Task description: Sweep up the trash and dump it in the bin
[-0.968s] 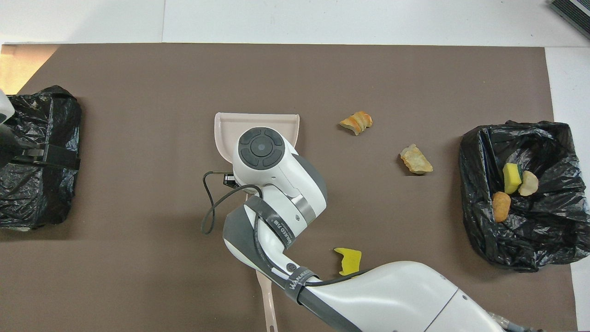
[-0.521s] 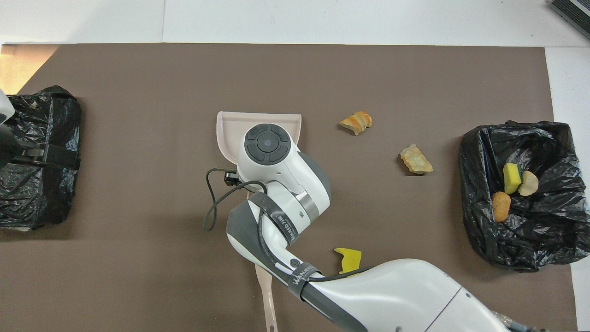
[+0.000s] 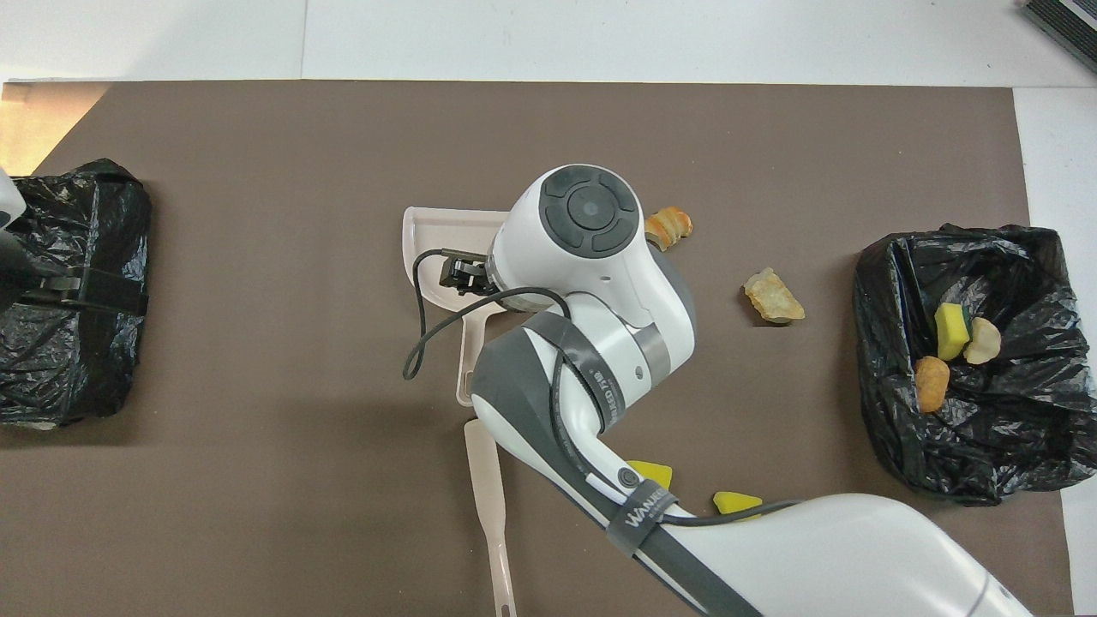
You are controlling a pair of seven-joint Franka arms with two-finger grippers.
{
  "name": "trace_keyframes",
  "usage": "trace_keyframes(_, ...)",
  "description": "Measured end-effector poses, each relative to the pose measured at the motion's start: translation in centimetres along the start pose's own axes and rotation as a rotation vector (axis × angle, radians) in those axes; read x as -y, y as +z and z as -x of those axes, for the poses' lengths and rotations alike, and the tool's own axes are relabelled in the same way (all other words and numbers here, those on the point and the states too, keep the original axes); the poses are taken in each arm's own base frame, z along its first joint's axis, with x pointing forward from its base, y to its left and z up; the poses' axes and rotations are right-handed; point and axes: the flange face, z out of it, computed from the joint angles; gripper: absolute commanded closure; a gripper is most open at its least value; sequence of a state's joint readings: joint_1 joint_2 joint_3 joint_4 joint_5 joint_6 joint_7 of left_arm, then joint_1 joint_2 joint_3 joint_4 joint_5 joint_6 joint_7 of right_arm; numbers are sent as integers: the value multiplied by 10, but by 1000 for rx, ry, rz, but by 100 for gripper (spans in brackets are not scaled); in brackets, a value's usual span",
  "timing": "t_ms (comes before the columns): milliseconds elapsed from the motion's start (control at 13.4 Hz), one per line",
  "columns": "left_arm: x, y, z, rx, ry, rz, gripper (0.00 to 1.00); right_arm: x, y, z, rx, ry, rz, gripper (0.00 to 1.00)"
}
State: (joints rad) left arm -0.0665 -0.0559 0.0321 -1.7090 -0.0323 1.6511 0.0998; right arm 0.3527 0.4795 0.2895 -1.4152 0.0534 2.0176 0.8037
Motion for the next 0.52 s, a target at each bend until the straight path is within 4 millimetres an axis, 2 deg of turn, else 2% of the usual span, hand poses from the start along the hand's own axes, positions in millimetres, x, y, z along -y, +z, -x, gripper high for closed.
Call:
trace_keyframes(149, 1, 0, 0, 0, -1, 0, 0, -12, -45, 10, 12, 3, 39, 0)
trace_keyframes(223, 1, 0, 0, 0, -2, 0, 0, -11, -65, 24, 22, -14, 59, 0)
trace_keyframes(298, 2, 0, 0, 0, -3, 0, 0, -7, -76, 42, 30, -37, 73, 0)
trace_keyframes(372, 2, 0, 0, 0, -4, 0, 0, 0, -81, 65, 35, -68, 88, 0)
trace_keyframes(521, 2, 0, 0, -1, -4, 0, 0, 7, -72, 114, 51, -129, 128, 0)
